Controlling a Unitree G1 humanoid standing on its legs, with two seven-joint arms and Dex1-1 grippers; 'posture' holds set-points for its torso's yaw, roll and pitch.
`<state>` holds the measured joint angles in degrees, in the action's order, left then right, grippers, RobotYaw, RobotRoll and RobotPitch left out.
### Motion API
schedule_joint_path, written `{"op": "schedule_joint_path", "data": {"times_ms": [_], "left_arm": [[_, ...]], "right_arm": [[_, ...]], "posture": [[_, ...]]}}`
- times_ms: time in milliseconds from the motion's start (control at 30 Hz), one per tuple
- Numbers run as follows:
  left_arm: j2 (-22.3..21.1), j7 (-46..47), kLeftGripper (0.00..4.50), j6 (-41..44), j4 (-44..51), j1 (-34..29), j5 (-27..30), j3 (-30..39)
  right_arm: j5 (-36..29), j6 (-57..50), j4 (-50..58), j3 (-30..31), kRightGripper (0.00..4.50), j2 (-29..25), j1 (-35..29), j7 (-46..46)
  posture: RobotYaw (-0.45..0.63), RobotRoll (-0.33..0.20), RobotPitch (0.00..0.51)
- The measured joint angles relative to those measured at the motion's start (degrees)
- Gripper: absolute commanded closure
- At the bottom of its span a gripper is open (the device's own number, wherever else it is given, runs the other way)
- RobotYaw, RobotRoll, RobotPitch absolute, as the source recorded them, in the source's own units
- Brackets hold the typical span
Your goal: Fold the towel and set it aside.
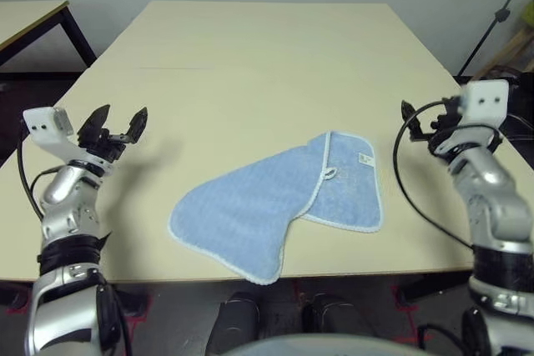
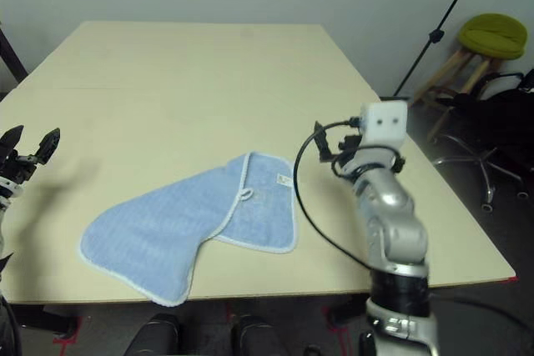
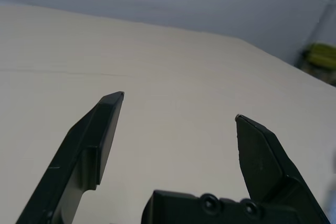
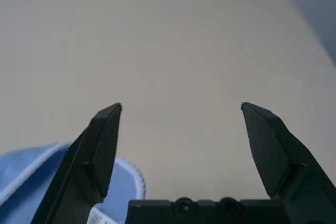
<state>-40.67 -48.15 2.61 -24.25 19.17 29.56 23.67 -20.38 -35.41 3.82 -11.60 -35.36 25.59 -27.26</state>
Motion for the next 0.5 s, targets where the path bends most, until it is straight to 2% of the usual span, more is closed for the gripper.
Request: {"op": "schedule_joint_path", "data": {"times_ms": [133,233,367,500], "left_arm": [[-5.1,-6.7,0.03,10.8,10.2,-1.9,4.0,-2.0],[-7.3,-10.0,0.03,18.0,15.9,-3.5,6.5,-3.5],[-9.1,-13.4,0.03,24.9,23.0,-5.8,9.2,-5.6],[-9.9,-14.8,0.03,29.8,30.2,-7.9,11.2,-7.2]], "right_arm": [[1.7,-2.9,-12.4,8.2,0.00,-8.8,8.9,-13.5],[4.6,-5.0,-22.5,16.0,0.00,-11.0,16.0,-23.7],[10.5,-4.4,-37.2,24.9,0.00,-10.3,24.3,-33.8],[16.9,-0.1,-53.2,29.3,0.00,-5.8,31.4,-36.5]], "posture": [[0.21,0.000,0.043],[0.25,0.000,0.042],[0.29,0.000,0.041],[0.31,0.000,0.036]]}}
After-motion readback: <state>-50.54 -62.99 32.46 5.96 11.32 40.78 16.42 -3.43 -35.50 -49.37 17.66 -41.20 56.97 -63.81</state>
